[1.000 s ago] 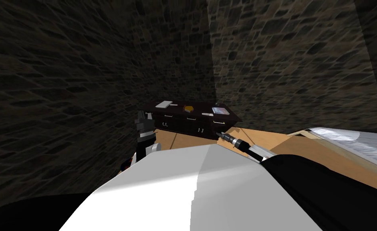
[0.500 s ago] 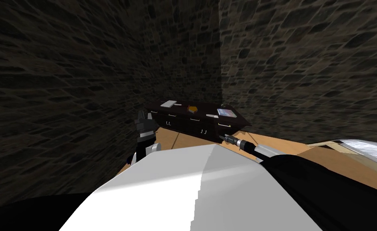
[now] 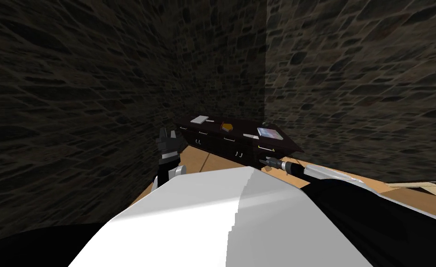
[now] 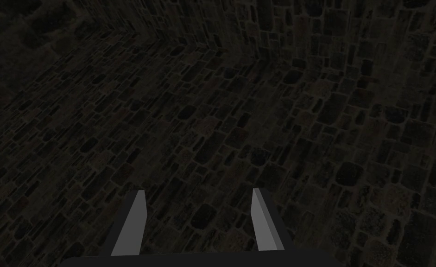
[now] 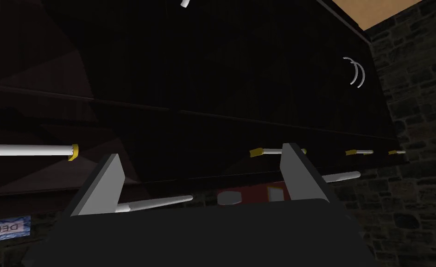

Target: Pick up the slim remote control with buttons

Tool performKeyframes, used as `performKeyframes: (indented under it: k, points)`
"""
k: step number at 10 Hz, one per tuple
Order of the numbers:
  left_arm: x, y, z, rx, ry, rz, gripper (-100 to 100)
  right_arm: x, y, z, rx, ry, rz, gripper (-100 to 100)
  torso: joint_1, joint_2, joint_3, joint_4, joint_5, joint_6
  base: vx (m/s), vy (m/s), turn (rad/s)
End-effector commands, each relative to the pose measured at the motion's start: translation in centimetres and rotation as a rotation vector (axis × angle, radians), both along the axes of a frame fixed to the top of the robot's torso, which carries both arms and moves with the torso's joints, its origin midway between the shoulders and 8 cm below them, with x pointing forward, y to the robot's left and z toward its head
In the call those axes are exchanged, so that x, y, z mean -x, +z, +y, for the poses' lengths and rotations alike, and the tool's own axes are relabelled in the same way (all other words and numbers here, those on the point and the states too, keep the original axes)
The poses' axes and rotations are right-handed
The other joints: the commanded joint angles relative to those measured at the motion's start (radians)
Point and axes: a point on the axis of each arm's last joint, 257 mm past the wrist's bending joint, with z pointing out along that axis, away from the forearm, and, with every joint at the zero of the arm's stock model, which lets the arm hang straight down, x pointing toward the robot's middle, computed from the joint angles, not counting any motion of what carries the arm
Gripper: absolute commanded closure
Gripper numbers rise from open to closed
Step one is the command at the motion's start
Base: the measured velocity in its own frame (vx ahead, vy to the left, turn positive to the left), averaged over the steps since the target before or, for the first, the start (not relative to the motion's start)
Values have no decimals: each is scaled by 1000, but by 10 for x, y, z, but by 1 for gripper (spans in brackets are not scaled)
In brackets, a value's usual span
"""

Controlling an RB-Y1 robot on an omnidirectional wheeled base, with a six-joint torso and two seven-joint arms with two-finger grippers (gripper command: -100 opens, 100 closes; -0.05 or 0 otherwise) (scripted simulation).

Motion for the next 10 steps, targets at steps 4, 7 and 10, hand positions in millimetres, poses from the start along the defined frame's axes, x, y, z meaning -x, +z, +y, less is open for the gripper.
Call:
performKeyframes:
  k: [4,7,10]
  points:
    - [0,0,0,0,0,0,0,28,-2,-47,141,74,127,-100,-1,1,1,0,0,0,41,21,140]
    - [0,0,0,0,0,0,0,34,8,-72,223,128,188,-100,-1,-1,-1,0,0,-1,57,8,165]
    - [0,0,0,0,0,0,0,52,19,-107,323,188,286,-100,-1,-2,-1,0,0,0,77,-6,183]
